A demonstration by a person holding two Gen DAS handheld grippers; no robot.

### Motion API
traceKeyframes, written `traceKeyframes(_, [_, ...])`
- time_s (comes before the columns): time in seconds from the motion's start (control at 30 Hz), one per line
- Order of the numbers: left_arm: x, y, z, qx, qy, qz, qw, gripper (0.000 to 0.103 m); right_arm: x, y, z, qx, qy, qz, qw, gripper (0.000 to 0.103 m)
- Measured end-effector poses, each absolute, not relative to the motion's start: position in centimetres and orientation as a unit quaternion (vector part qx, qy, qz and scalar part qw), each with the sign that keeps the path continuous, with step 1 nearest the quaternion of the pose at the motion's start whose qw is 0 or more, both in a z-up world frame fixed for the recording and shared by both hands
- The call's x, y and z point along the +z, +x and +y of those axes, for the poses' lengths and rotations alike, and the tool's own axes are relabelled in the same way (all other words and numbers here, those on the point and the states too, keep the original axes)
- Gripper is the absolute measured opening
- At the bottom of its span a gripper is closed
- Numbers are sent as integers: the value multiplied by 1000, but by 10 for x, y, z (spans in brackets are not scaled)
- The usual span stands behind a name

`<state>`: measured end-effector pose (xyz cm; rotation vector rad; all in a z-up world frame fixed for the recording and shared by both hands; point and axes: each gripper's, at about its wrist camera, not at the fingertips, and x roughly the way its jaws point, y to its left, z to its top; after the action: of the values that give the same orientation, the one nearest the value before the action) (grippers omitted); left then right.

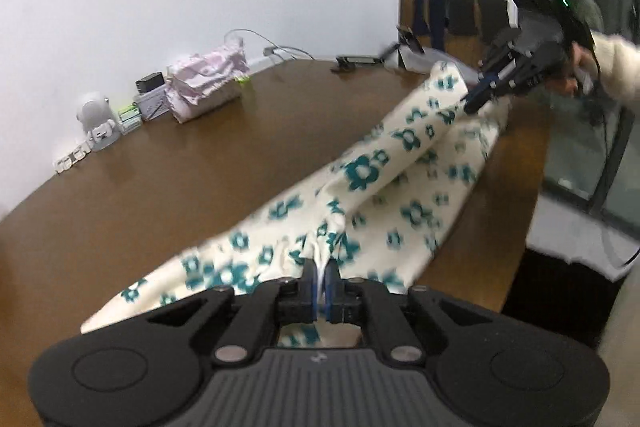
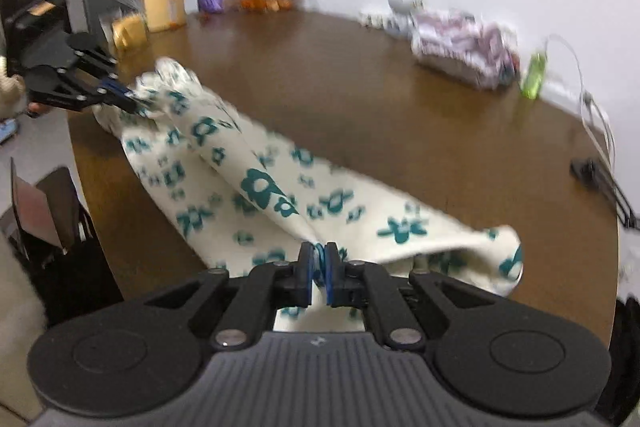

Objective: Fold clothes

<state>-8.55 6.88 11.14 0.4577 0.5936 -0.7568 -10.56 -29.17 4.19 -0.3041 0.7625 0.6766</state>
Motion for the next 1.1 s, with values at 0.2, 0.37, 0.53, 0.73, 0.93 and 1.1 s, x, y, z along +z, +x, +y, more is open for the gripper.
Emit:
traceKeyframes(0.2, [121,-94,95,-396,147,284,861,13,68,-121,-274,338,-162,338,863,24])
traceKeyframes(0.37, [142,-99,108,-386,213,195,876,58,86,-109,-218,418,-114,249,866,48])
traceKeyframes(0.53, [124,-45,121,-406,202,258,853,58,48,-61,-113,481,-160,261,821,44])
traceKeyframes(0.73, [105,-26,125,-410,205,277,845,23,35,-34,-63,481,-175,289,809,9])
traceKeyframes(0.93, [124,-60,127,-400,217,219,863,4,59,-81,-70,469,-236,197,828,8])
traceKeyframes(1.1, [97,-80,121,-385,227,241,861,4,29,-94,-62,463,-249,235,817,8])
